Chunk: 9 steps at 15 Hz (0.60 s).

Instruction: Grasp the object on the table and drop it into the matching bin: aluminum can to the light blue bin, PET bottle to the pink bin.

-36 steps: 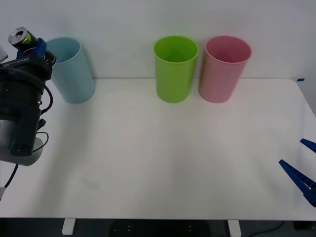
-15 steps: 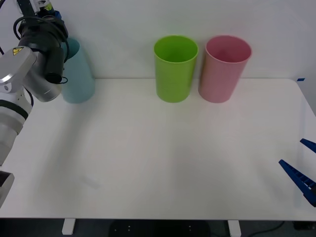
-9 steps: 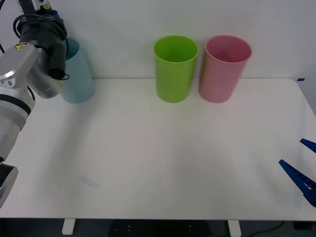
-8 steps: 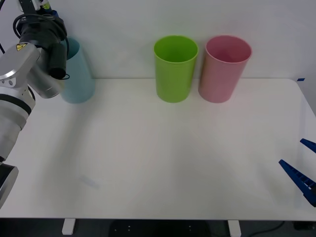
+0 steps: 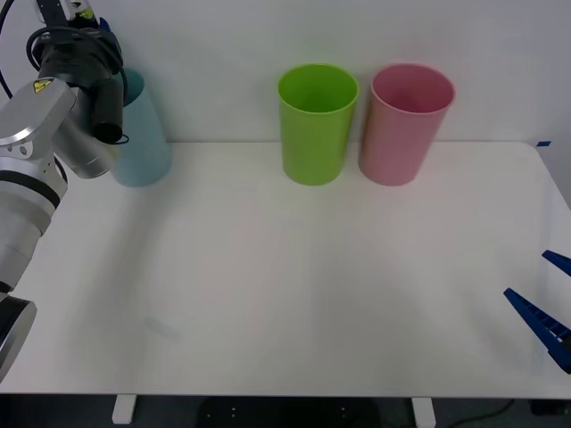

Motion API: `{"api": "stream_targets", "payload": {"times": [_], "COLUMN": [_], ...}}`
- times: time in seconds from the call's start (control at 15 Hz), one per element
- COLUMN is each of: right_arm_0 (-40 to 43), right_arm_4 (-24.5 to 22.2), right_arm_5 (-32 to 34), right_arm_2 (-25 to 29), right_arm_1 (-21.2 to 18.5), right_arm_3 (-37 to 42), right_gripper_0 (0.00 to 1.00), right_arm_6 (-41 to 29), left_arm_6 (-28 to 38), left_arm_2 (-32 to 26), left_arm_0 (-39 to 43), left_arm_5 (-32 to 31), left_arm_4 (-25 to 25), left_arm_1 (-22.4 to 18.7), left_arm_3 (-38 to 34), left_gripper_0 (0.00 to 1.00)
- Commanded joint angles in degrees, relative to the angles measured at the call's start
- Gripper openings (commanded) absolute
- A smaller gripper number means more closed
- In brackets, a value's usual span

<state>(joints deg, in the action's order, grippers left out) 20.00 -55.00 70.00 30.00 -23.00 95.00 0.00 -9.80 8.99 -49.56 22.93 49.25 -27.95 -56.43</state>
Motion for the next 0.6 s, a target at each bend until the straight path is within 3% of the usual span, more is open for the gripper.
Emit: {"api": "stream_targets", "payload": {"times": [0.07, 0.4, 0.6], "right_arm_0": [0.00, 0.00, 0.00], "right_arm_4": [0.00, 0.00, 0.00], "right_arm_5": [0.00, 0.00, 0.00], "right_arm_2": [0.00, 0.00, 0.00], "right_arm_1": [0.00, 0.00, 0.00], "right_arm_3": [0.00, 0.00, 0.00], "right_gripper_0": [1.00, 1.00, 1.00], "right_arm_6": [0.00, 0.00, 0.00], "left_arm_6": [0.57, 0.83, 0.75], "left_arm_2": [0.06, 0.06, -0.03], "left_arm_0": [-0.01, 0.26, 2.98], "left_arm_5": [0.01, 0.01, 0.18], "left_arm_4": [-0.12, -0.83, -3.02], "left_arm_1": [0.00, 0.00, -0.61], "left_arm_3": [-0.08, -0.26, -4.83], "left_gripper_0": [1.00, 1.00, 1.00]}}
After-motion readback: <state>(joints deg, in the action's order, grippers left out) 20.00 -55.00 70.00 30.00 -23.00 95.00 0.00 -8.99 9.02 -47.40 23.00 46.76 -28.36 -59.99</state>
